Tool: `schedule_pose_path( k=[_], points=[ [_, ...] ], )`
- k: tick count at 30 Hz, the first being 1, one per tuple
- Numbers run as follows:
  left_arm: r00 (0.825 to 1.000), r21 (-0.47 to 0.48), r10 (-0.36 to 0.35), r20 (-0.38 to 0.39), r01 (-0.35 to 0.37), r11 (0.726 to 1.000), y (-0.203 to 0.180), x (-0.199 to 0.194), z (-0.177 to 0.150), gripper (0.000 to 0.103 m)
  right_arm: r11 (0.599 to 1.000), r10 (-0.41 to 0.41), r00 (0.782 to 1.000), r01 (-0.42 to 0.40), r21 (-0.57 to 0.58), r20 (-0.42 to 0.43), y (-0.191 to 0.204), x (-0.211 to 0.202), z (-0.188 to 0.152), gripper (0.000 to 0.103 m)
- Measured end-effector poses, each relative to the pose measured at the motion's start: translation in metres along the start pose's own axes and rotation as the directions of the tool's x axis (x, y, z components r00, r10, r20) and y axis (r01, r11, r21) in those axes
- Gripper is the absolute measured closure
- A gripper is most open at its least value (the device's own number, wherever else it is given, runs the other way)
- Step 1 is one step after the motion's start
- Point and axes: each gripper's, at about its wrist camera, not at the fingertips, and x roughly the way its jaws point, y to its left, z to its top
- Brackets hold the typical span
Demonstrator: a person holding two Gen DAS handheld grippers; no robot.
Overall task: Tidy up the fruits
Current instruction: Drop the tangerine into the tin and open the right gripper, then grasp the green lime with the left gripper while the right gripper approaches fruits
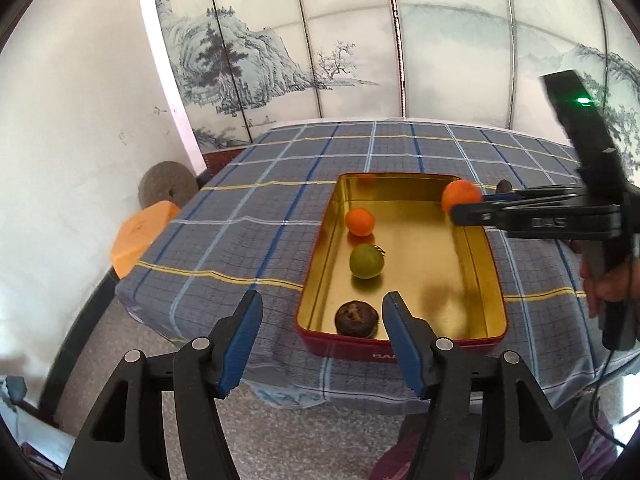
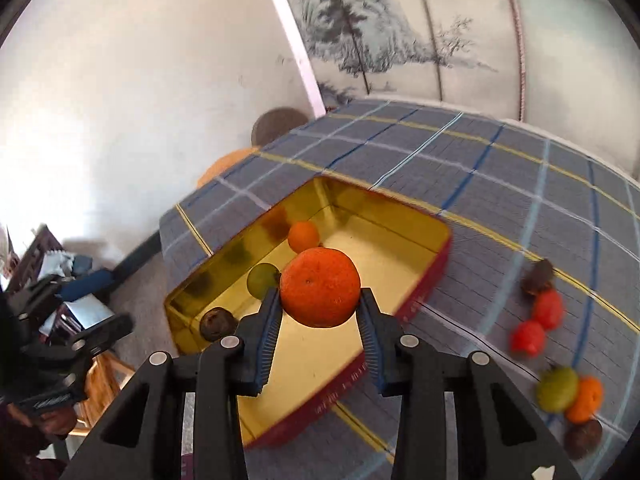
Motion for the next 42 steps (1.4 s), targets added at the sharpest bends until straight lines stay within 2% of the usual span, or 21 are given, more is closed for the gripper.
schedule_pose_path(
  k=[5, 18, 19, 20, 22, 28, 32, 36, 39, 42],
  points=[
    [1.0, 0.014, 0.013, -0.002, -0.013, 1.0, 0.002, 0.003, -0.003, 0.035, 1.0, -0.009, 0.999, 0.008, -0.004, -0.036, 0.002, 0.029, 0.01, 0.067],
    [1.0, 0.052, 0.023, -0.013, -0.022, 0.998, -0.002, 0.006, -0.011, 0.029, 0.997, -0.073, 0.994, 0.075, 0.025, -0.078, 0.005, 0.064, 0.03, 0.065],
    [1.0, 0.054, 0.025, -0.012, -0.024, 0.998, -0.002, 0.006, -0.011, 0.029, 0.997, -0.058, 0.996, 0.061, 0.041, -0.069, 0.004, 0.063, 0.031, 0.061],
    [1.0, 0.056, 0.025, -0.011, -0.025, 0.998, -0.002, 0.005, -0.011, 0.028, 0.997, -0.036, 0.998, 0.04, 0.06, -0.051, 0.003, 0.06, 0.033, 0.05],
    [1.0, 0.057, 0.026, -0.01, -0.026, 0.998, -0.002, 0.005, -0.011, 0.027, 0.997, -0.034, 0.999, 0.034, 0.075, -0.009, 0.002, 0.05, 0.035, 0.037],
    [1.0, 0.062, 0.024, -0.02, -0.023, 0.998, -0.002, 0.005, -0.013, 0.026, 0.994, -0.018, 0.992, 0.004, 0.109, 0.122, -0.006, 0.003, 0.037, 0.035],
    [0.999, 0.073, 0.017, -0.035, -0.014, 0.997, -0.006, 0.007, -0.014, 0.026, 0.991, -0.065, 0.979, 0.04, 0.13, 0.191, -0.021, -0.039, 0.016, 0.032],
    [1.0, 0.095, 0.014, -0.027, -0.012, 0.995, -0.014, 0.004, -0.012, 0.026, 0.976, -0.183, 0.963, 0.154, 0.152, 0.197, -0.048, -0.073, -0.02, 0.029],
    [1.0, 0.117, 0.01, -0.026, -0.007, 0.993, -0.023, 0.003, -0.009, 0.026, 0.947, -0.298, 0.94, 0.267, 0.179, 0.169, -0.077, -0.097, -0.054, 0.029],
    [1.0, 0.144, 0.007, -0.026, -0.003, 0.99, -0.034, 0.003, -0.006, 0.026, 0.893, -0.422, 0.899, 0.391, 0.222, 0.114, -0.114, -0.118, -0.085, 0.029]
  ],
)
